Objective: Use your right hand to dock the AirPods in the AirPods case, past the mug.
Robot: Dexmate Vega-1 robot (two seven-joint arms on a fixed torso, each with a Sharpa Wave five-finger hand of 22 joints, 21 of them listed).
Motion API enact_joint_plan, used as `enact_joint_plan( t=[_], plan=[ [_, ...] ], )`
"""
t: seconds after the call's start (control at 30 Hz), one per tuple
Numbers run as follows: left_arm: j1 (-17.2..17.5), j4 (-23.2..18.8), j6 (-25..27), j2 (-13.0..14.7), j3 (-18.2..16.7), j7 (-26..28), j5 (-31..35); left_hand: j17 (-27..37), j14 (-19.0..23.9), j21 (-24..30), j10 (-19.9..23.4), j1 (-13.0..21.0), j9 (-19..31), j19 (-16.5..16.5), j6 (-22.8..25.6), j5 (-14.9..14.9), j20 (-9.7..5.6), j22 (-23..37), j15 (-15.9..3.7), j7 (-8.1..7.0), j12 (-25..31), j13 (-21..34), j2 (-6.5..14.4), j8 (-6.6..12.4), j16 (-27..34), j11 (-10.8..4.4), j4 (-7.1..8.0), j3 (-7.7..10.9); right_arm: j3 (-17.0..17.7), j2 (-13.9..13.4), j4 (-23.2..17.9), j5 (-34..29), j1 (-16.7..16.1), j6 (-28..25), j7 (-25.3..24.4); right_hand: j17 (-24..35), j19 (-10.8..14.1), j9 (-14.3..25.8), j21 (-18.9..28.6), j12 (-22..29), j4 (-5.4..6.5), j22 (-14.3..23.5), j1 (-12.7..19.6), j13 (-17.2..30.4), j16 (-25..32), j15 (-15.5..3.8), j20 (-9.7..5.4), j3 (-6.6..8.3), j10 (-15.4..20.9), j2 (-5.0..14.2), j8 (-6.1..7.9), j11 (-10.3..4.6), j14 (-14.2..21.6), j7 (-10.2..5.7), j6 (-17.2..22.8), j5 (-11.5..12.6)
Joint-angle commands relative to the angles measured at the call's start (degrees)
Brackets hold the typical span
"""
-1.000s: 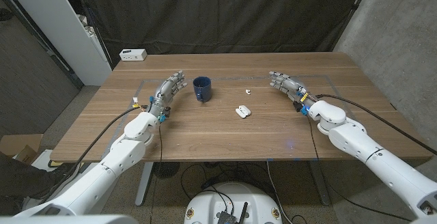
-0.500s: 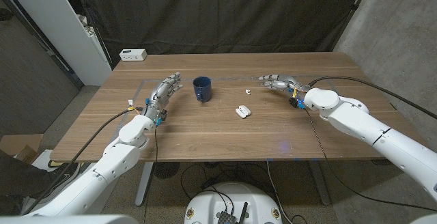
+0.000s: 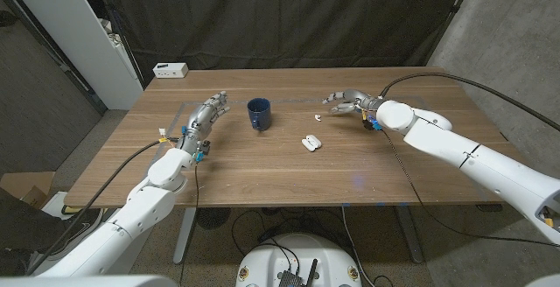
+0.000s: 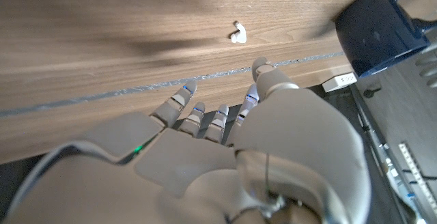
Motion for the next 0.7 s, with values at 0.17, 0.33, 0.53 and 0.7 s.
enact_joint_plan(
  t=[0.17, 0.33, 0.53, 0.7],
  plan=[
    [1.33, -1.22, 0.40, 0.10, -0.82, 2.16, 1.07, 0.09, 0.18, -0.58, 0.62, 0.29, 0.32, -0.33, 0.63, 0.34, 0.05, 0.32, -0.47, -0.57, 0.30, -0.02, -0.49, 0.51, 0.06, -0.19, -0.56, 0.04, -8.89, 7.59, 12.60, -15.85, 10.66, 6.25, 8.93, 0.31, -1.56, 0.09, 0.47, 0.01, 0.12, 0.11, 3.86, 0.39, 0.53, -4.86, -0.13, 1.05, -1.93, 0.13, -0.11, -1.09, -1.78, -0.09, 0.84, 0.60],
    [1.27, -1.43, 1.08, -0.05, -0.82, 2.81, 1.22, 0.08, 0.17, -0.66, 0.64, 0.32, 0.34, -0.34, 0.69, 0.35, 0.15, 0.33, -0.46, -0.58, 0.32, -0.08, -0.49, 0.50, 0.06, -0.16, -0.65, 0.02, -10.06, 9.50, 16.16, -18.33, 12.73, 6.79, 10.75, 0.35, -1.98, 0.04, 0.46, 0.07, 0.37, 0.11, 4.25, 0.40, 0.66, -4.96, -0.06, 0.91, -2.15, 0.02, -0.46, -1.09, -1.93, -0.06, 0.40, 0.56],
    [0.76, -1.16, 1.37, -0.45, -0.60, 3.24, 1.54, 0.08, 0.19, -0.75, 0.66, 0.33, 0.36, -0.36, 0.74, 0.36, 0.14, 0.33, -0.53, -0.55, 0.35, -0.15, -0.45, 0.48, 0.07, -0.23, -0.71, 0.00, -11.68, 11.73, 20.29, -20.88, 15.23, 6.54, 12.94, 0.41, -2.07, 0.02, 0.57, 0.40, 0.83, 0.12, 4.20, 0.42, 1.01, -5.30, -0.10, 0.62, -1.63, 0.08, -0.62, -1.05, -1.52, -0.05, 0.39, 0.46],
    [0.43, -1.13, 1.89, -0.63, -0.41, 3.62, 1.75, 0.09, 0.23, -0.86, 0.72, 0.34, 0.39, -0.34, 0.88, 0.37, 0.24, 0.34, -0.58, -0.61, 0.38, -0.23, -0.41, 0.48, 0.09, -0.31, -0.78, -0.02, -12.61, 13.40, 23.65, -21.59, 16.70, 7.45, 14.04, 0.50, -2.02, 0.08, 0.74, 0.88, 1.46, 0.12, 3.82, 0.44, 1.50, -5.69, -0.28, 0.11, -0.62, 0.37, -0.34, -1.29, -0.69, -0.01, 1.65, 0.34]
  ],
)
